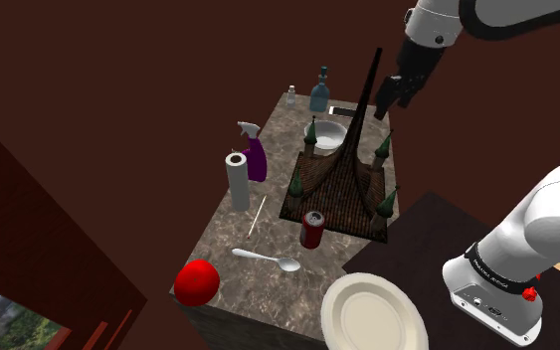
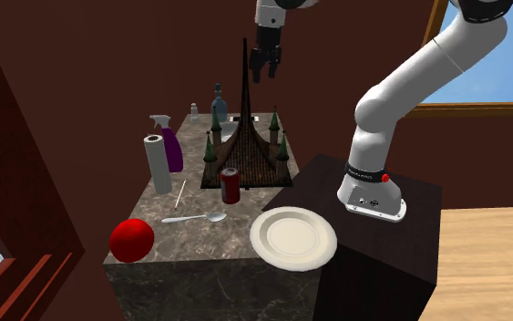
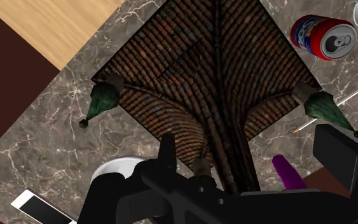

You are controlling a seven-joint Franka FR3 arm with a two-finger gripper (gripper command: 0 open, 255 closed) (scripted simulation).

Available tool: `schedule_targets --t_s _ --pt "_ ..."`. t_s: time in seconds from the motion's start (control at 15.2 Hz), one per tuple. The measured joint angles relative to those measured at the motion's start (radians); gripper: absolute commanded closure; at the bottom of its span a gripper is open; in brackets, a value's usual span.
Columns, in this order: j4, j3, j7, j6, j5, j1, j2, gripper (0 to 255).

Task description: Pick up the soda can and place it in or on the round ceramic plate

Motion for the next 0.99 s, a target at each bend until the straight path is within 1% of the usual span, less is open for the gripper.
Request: schedule_targets --t_s 0.2,0.53,0.99 --pt "-0.062 0.042 0.044 0.073 0.026 0.019 0.024 0" --pt "-0.125 0.113 0.117 0.195 0.068 0.05 0.101 0" --pt "-0.156 0.231 0.239 0.38 0.109 0.088 0.282 0"
